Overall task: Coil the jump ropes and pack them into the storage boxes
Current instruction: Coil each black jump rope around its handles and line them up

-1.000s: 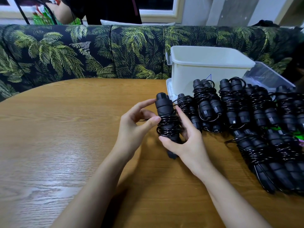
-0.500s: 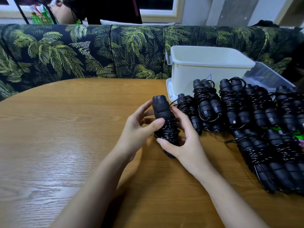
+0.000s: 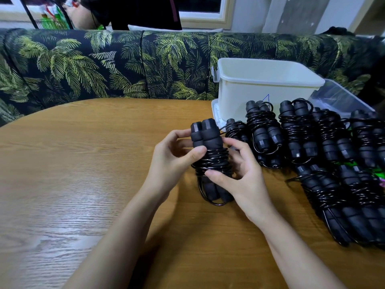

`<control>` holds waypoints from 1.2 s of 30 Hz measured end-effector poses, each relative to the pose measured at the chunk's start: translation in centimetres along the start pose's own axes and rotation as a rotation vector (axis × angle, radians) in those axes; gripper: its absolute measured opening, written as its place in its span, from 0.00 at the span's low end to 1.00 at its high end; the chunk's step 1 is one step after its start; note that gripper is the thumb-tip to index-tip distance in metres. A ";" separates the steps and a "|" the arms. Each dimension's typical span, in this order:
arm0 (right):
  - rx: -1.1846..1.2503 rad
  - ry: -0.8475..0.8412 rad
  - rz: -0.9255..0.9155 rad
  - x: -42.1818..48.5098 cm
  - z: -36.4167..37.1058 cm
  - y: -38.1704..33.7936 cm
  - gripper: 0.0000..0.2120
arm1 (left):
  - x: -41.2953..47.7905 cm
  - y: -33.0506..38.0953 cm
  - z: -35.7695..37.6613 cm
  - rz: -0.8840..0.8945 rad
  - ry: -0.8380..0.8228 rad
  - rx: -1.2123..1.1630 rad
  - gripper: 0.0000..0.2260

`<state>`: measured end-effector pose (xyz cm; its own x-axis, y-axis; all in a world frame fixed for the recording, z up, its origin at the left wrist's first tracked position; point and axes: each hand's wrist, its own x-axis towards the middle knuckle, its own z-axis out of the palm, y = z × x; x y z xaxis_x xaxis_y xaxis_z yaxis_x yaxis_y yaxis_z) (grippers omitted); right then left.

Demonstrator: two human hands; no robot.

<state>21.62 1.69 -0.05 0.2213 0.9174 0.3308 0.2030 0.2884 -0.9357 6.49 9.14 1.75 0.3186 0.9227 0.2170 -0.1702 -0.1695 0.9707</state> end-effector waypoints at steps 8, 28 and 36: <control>0.273 -0.053 0.125 0.4 -0.6 0.3 0.28 | 0.2 0.1 -0.2 -0.035 0.056 -0.089 0.18; -0.741 0.248 -0.128 -0.2 1.3 1.4 0.46 | 0.1 -0.7 0.5 0.075 0.001 0.069 0.20; -0.115 0.076 0.042 0.2 0.1 0.1 0.41 | 0.8 -0.6 -1.0 0.221 0.006 0.147 0.19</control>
<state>21.56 1.91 -0.10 0.3022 0.9034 0.3043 0.2993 0.2131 -0.9301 5.89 10.29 1.22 0.2830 0.8598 0.4251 -0.0975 -0.4151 0.9045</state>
